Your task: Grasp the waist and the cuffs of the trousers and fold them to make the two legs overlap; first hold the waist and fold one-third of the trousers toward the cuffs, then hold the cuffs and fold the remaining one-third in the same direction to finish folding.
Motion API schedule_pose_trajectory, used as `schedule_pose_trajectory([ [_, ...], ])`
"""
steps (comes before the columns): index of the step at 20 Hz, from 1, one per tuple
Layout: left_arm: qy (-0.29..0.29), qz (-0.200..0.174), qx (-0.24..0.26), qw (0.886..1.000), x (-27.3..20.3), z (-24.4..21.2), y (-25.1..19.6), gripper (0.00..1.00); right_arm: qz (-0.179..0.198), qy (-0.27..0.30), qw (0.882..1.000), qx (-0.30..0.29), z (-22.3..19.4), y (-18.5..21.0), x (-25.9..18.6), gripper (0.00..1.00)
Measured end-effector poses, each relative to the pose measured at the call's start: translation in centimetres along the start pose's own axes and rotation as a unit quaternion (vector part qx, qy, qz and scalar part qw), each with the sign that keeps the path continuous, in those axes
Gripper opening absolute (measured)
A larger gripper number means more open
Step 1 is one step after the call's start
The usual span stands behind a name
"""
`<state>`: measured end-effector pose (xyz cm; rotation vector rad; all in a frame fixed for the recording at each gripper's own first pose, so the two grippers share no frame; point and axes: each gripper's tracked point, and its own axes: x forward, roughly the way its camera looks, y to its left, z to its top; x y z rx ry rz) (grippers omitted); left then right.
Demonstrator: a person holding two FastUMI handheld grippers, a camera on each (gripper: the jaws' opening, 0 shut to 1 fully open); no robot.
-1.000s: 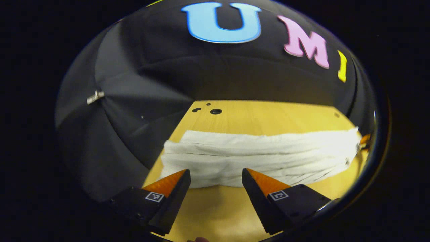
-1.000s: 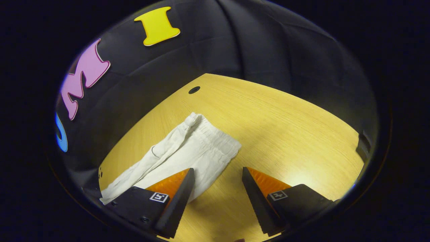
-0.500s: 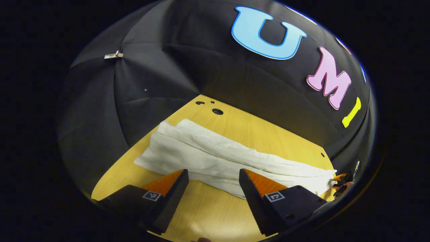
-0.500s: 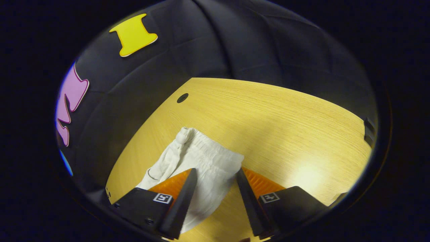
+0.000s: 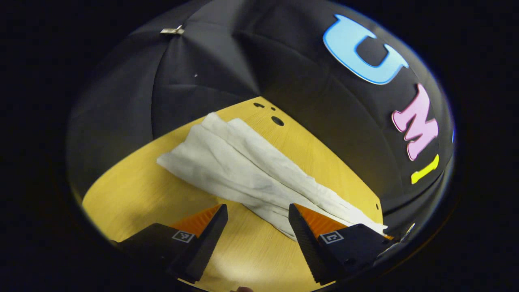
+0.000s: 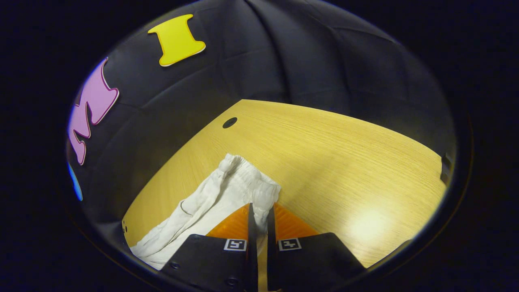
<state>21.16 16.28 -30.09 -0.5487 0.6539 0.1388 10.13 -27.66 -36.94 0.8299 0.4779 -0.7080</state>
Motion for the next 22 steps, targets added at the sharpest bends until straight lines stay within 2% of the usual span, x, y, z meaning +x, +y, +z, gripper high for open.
schedule_pose_trajectory([
  [4,-0.009,0.006,-0.057,0.998,1.1,0.4,1.5,0.96,0.004,0.001,1.0,-0.001,0.1,-0.2,-0.2,0.14],
  [8,-0.03,-0.004,-0.109,0.994,2.4,2.2,1.6,0.97,-0.001,-0.008,1.0,-0.016,0.2,-0.3,-0.2,0.13],
  [11,-0.035,0.001,-0.105,0.994,3.7,3.2,1.6,0.96,0.005,-0.013,1.0,-0.018,0.3,-0.1,-0.3,0.13],
  [19,-0.045,0.028,-0.051,0.997,8.5,5.6,0.1,0.94,0.048,-0.035,0.998,-0.034,1.2,1.1,-1.7,0.14],
  [20,-0.038,0.048,-0.037,0.997,8.9,5.3,0.8,0.84,0.053,-0.04,0.997,-0.036,1.4,1.2,-2.0,0.13],
  [22,-0.032,0.054,-0.03,0.998,9.2,5.1,1.3,0.41,0.067,-0.051,0.996,-0.034,2.1,1.6,-2.7,0.13],
])
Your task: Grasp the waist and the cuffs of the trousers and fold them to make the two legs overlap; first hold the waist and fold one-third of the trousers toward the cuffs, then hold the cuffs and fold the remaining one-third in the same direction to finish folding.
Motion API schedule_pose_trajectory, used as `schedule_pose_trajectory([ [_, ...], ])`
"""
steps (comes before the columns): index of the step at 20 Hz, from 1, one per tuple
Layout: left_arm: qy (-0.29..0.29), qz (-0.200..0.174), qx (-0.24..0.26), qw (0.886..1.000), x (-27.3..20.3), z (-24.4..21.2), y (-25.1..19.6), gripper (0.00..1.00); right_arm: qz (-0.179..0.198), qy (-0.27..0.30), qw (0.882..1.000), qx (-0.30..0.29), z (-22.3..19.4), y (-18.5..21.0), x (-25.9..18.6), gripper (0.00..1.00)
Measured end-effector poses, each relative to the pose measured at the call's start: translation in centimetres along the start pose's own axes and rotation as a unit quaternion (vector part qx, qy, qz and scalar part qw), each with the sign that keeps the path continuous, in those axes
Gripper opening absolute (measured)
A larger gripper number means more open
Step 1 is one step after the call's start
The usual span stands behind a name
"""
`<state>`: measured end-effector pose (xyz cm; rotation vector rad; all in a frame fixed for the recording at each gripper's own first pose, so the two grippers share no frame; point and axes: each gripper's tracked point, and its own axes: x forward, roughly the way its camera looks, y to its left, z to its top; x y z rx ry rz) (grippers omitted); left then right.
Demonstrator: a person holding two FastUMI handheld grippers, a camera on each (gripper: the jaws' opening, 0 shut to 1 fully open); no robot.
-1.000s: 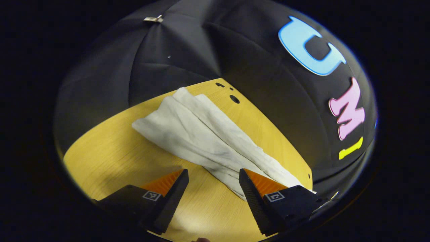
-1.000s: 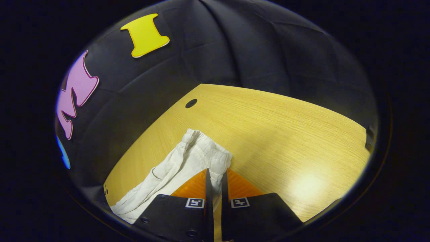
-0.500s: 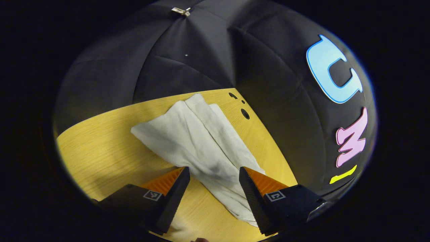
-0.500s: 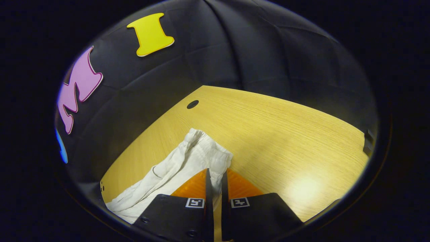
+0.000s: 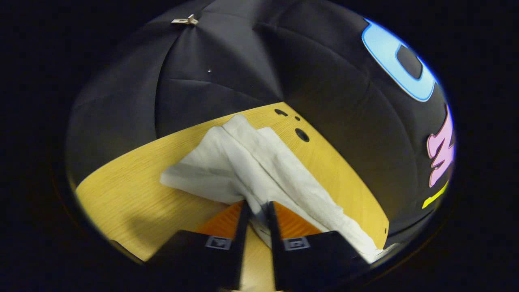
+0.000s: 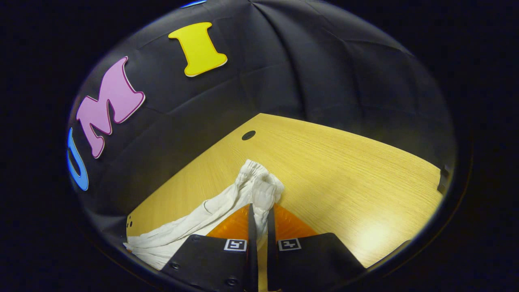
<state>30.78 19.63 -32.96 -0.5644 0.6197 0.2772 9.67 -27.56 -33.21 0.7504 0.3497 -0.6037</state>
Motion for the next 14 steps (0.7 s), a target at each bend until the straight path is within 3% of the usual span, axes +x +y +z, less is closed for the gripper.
schedule_pose_trajectory([
  [1,0.007,-0.006,-0.011,1.0,0.1,-0.3,-0.2,0.19,0.005,-0.004,1.0,0.002,0.2,0.4,-0.4,0.13],
  [4,0.019,-0.02,-0.042,0.999,-0.9,-0.9,-0.2,0.11,0.026,-0.022,0.999,0.003,1.5,1.8,-2.0,0.13],
  [14,0.016,-0.021,-0.054,0.998,-5.6,-5.4,0.5,0.08,0.145,-0.068,0.984,-0.076,4.8,13.7,-7.6,0.13],
])
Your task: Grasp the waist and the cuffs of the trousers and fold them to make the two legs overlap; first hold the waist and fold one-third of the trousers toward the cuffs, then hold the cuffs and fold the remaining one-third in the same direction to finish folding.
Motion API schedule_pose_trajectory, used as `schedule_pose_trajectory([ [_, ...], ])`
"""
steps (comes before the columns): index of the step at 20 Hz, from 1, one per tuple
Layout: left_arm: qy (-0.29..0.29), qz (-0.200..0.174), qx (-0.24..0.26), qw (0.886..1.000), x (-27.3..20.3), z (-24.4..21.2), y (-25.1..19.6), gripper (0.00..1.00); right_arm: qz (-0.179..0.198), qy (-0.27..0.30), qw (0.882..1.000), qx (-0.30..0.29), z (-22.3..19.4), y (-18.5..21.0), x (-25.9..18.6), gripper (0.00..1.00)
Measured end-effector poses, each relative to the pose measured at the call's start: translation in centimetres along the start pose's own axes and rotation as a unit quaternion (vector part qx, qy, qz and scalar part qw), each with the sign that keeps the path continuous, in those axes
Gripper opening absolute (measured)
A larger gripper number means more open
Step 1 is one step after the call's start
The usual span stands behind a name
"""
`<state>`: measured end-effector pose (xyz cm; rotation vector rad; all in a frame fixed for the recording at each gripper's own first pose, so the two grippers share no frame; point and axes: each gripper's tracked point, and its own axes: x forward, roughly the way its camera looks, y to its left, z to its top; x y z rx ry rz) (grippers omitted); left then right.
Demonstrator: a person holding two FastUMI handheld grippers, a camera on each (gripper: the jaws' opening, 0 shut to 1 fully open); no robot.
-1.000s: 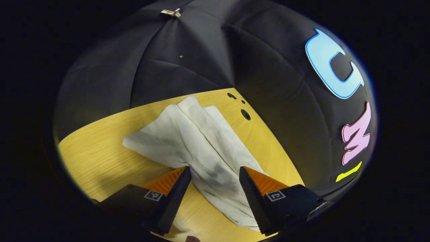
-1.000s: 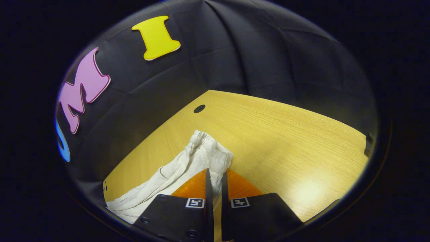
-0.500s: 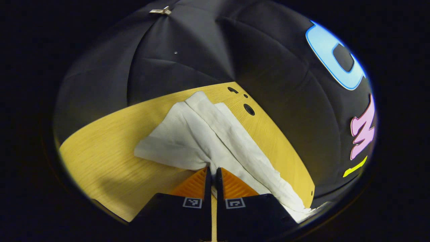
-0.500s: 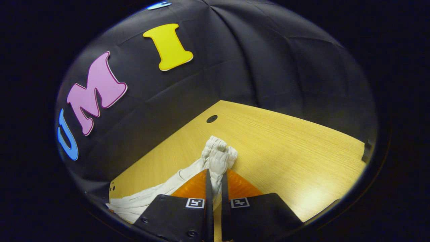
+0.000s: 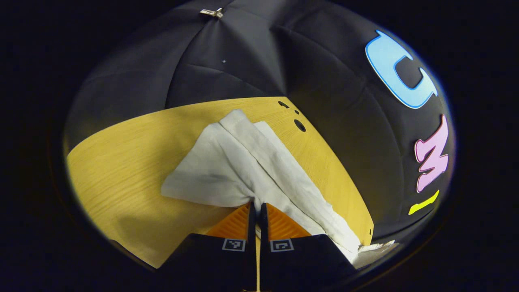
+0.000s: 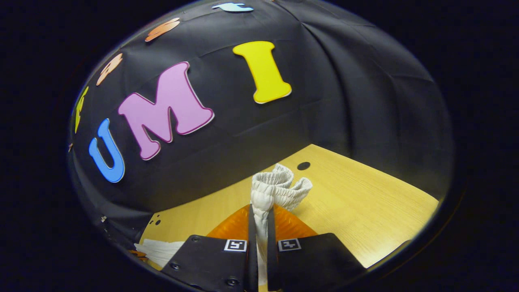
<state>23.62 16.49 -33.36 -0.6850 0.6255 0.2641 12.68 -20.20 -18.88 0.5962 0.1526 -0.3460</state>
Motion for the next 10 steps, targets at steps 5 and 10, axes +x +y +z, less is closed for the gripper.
schedule_pose_trajectory([
  [5,0.006,-0.008,-0.008,1.0,-1.8,-2.7,-0.3,0.08,0.065,0.0,0.998,0.009,0.1,7.0,-1.4,0.13],
  [10,0.009,-0.012,-0.015,1.0,-3.2,-5.2,-0.8,0.08,0.113,0.018,0.993,-0.003,-2.3,12.7,-2.5,0.13],
])
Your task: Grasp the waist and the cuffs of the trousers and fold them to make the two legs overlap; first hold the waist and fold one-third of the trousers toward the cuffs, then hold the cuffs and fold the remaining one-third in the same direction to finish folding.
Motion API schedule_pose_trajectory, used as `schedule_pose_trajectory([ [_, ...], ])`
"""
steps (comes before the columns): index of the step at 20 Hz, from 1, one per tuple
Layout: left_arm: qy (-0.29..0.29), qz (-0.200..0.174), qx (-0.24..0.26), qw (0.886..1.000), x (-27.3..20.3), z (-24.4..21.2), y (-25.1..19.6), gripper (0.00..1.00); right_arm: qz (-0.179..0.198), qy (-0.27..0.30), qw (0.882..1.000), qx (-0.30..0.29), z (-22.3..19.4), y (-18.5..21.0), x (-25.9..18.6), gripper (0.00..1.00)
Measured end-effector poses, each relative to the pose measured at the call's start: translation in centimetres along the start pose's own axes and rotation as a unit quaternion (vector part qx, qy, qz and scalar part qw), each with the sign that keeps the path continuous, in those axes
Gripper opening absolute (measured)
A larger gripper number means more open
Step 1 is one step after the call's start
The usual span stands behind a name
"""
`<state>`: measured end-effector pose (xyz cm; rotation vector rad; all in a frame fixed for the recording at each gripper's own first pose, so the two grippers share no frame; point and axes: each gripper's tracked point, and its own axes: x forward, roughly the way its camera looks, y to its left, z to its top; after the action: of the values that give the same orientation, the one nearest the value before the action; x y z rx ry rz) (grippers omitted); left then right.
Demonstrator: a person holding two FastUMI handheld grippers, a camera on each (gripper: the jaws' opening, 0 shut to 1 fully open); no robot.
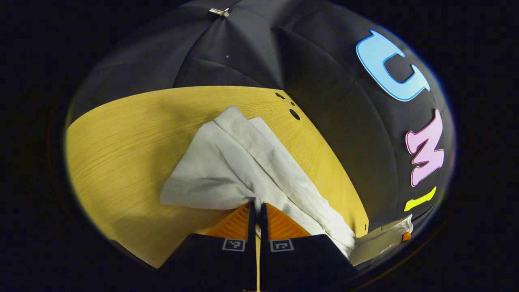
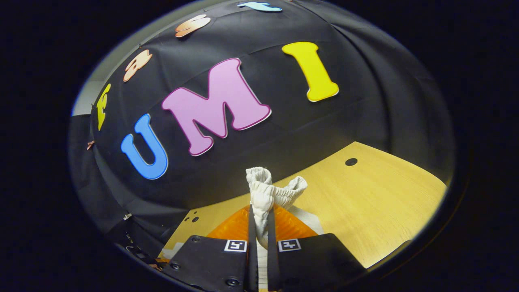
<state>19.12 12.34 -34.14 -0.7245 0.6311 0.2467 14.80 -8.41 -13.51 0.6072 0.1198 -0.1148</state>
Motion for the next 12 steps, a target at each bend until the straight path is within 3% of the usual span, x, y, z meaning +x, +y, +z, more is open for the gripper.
schedule_pose_trajectory([
  [7,-0.002,-0.006,-0.028,1.0,-1.4,-2.3,-0.3,0.08,0.08,0.079,0.991,-0.075,-7.3,7.6,0.2,0.13],
  [12,0.0,-0.003,-0.031,1.0,-1.9,-2.8,-0.2,0.08,0.106,0.153,0.976,-0.112,-14.8,11.1,0.4,0.13],
])
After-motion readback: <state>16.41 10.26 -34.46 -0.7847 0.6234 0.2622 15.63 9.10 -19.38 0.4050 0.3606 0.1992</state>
